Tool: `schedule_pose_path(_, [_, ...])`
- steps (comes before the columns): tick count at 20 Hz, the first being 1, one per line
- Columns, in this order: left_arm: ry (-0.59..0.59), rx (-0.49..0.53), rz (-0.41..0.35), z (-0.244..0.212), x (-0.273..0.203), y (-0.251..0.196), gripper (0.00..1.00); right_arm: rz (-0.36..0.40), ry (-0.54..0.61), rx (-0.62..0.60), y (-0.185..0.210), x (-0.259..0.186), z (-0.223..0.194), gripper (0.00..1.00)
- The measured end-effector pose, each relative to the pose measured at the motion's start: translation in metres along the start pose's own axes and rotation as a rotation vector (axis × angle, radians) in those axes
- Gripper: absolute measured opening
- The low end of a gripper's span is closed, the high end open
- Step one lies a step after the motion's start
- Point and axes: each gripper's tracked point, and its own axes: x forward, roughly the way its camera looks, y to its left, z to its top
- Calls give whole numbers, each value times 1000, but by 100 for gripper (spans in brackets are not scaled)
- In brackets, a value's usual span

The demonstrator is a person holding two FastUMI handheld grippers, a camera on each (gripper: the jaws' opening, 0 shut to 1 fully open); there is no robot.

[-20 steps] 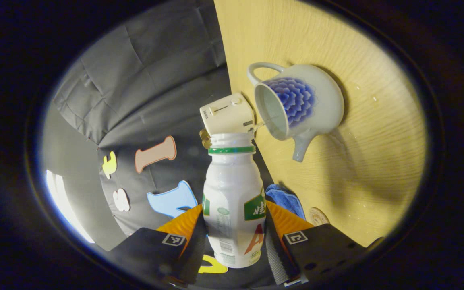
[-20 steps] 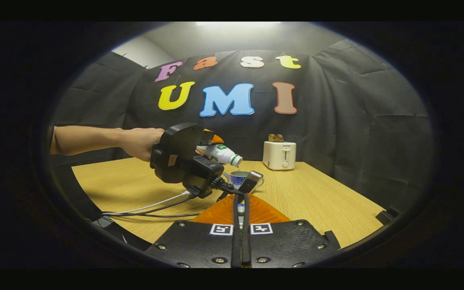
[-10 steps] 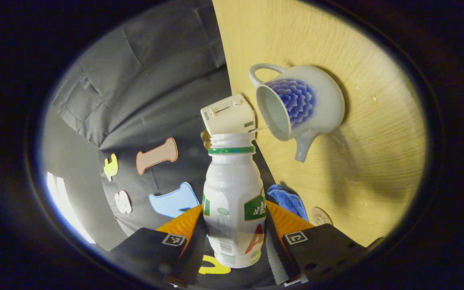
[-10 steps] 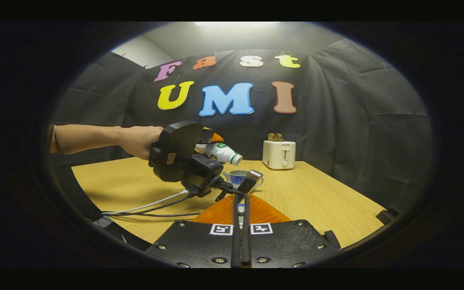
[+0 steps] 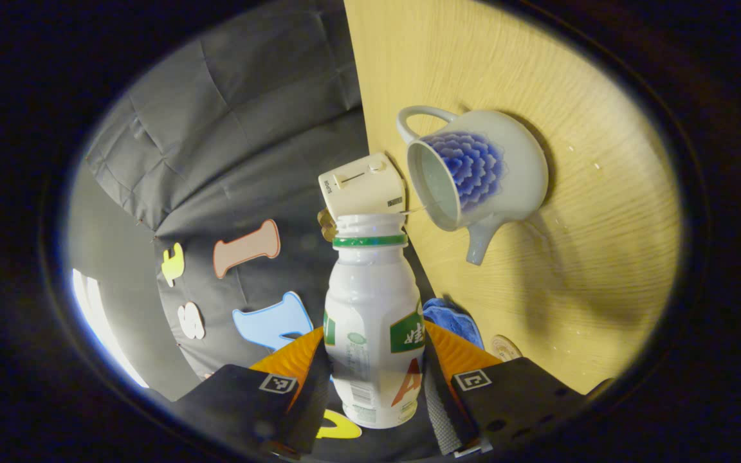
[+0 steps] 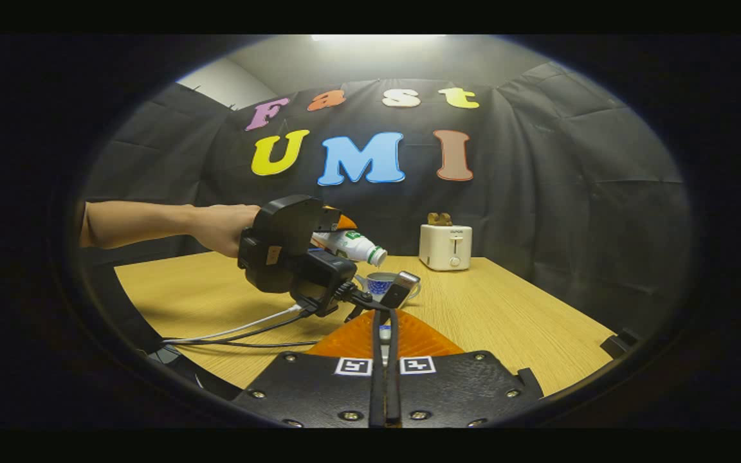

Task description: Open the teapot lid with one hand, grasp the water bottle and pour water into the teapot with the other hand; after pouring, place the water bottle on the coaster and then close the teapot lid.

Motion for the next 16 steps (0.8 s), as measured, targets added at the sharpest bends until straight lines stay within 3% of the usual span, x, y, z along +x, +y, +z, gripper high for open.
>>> schedule_pose_path(10, [-20,-67,-31,3,2,-15,74,0,-13,10,-1,-2,5,1])
schedule_pose_path(11, [-24,-84,-36,4,2,-17,79,1,-14,12,-1,-2,5,1])
schedule_pose_path(12, [-27,-101,-39,4,1,-18,74,0,-16,13,-1,-3,6,1])
schedule_pose_path(14, [-39,-125,-28,7,2,-19,74,3,-19,15,1,-4,7,1])
schedule_pose_path(15, [-44,-143,-29,9,2,-21,74,5,-22,14,2,-4,7,18])
schedule_pose_path(16, [-53,-167,-24,10,3,-22,74,5,-25,13,2,-4,9,1])
